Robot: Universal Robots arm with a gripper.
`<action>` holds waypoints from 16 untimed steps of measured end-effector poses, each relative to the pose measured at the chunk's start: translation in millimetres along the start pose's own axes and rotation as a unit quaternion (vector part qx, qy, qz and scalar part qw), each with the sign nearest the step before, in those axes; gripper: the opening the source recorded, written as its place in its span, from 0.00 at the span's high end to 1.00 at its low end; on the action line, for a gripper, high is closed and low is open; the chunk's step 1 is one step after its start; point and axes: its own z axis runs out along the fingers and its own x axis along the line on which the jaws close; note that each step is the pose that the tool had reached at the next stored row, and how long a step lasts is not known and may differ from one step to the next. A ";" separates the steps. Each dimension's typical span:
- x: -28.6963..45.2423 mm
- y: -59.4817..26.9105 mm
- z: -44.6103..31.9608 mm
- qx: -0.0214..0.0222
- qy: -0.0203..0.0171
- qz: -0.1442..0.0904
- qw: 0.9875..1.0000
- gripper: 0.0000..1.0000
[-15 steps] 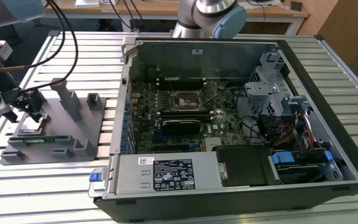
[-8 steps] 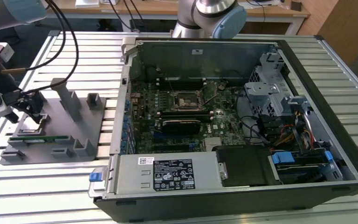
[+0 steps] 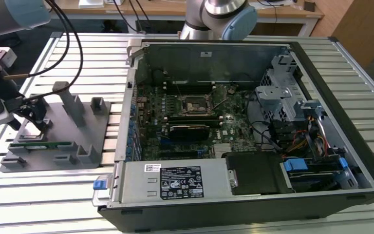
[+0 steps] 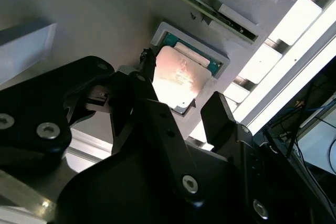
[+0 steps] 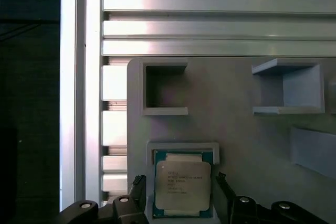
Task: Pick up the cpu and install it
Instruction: 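Pick up the cpu and move it towards the insertion slot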
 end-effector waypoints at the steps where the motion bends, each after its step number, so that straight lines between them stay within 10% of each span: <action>1: 0.0 0.0 0.6 0.000 0.000 0.000 1.000 0.38; 16: -2.1 0.3 7.6 0.000 0.000 0.001 1.000 0.38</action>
